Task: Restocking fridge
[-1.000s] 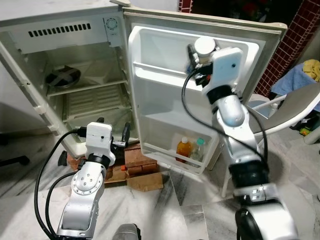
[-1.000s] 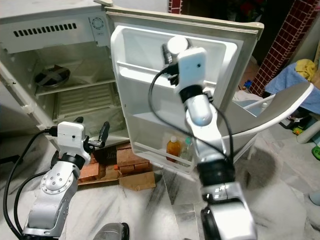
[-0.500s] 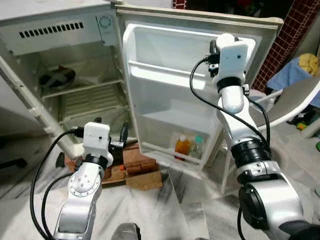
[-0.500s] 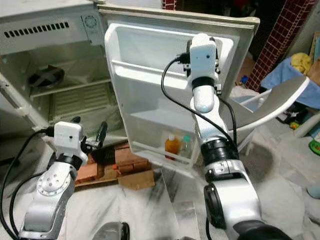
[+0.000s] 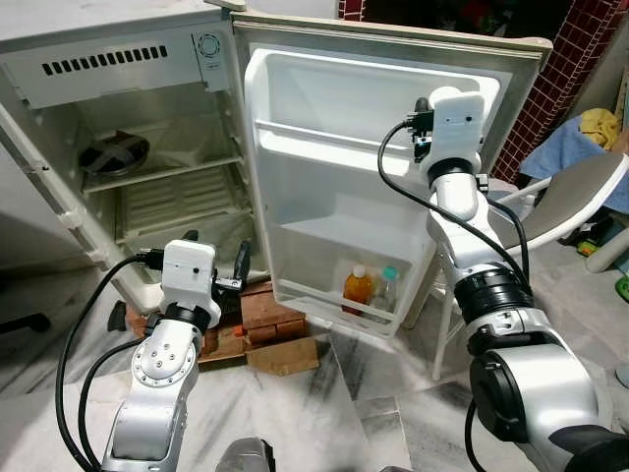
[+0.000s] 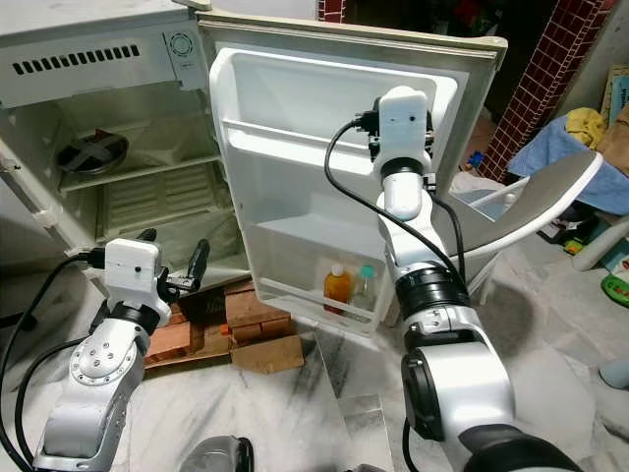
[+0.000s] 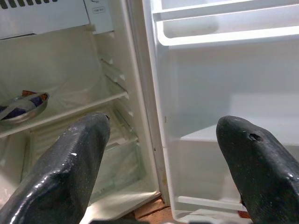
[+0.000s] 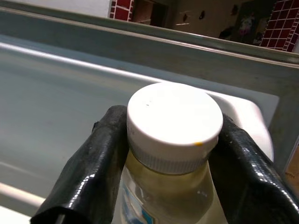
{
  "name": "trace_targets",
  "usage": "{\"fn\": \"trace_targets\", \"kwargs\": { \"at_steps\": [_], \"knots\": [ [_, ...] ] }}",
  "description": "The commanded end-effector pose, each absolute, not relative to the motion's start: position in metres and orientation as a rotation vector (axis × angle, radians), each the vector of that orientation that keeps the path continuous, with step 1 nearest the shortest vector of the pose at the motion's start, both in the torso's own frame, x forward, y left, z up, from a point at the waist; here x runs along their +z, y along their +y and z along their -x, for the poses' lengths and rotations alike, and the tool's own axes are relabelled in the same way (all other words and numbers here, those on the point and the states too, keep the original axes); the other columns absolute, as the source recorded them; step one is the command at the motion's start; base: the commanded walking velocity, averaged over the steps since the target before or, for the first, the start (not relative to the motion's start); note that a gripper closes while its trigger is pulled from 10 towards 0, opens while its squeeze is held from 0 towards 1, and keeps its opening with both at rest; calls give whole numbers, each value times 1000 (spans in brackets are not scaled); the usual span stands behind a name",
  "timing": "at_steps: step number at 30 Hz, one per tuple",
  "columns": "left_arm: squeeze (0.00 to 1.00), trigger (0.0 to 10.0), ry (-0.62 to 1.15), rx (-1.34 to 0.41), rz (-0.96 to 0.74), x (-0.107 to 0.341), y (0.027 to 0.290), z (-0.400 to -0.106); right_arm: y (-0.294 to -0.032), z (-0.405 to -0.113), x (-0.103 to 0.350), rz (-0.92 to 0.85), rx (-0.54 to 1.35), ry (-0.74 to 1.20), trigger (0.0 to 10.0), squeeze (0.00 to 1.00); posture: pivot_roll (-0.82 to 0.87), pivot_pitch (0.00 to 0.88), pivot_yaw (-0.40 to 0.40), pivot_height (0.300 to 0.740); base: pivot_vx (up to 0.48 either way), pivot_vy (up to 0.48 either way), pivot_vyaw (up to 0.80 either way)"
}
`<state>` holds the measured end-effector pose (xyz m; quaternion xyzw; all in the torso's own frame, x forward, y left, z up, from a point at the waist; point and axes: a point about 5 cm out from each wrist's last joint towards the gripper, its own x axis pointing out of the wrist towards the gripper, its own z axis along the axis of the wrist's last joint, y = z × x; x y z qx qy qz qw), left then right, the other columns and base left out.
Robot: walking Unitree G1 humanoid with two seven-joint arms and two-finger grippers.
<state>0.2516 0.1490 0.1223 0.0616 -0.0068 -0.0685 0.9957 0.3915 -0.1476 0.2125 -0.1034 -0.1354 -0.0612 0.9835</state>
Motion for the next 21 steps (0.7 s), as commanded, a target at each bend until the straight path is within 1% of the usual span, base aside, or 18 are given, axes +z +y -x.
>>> {"fn": "trace_targets", "kwargs": {
  "at_steps": [1, 5, 7, 15, 21],
  "knots": [
    [0, 10000, -7, -142, -130, 122, 149, -251, -153, -390, 208, 182, -125, -267, 10000, 1000, 143, 44, -7, 740, 0, 0, 0],
    [0, 10000, -3, -143, -130, 121, 148, -251, -148, -382, 229, 151, -76, -428, 10000, 1000, 139, 35, -10, 740, 0, 0, 0],
    [0, 10000, -2, -142, -127, 120, 148, -252, -147, -378, 235, 137, -57, -476, 10000, 1000, 138, 31, -10, 740, 0, 0, 0],
    [0, 10000, -2, -144, -124, 119, 147, -254, -145, -369, 250, 174, -25, -574, 10000, 1000, 128, 16, -8, 740, 0, 0, 0],
    [0, 10000, -7, -144, -123, 119, 147, -257, -149, -366, 255, 187, -31, -598, 10000, 1000, 126, 4, -9, 740, 0, 0, 0]
  ]
}}
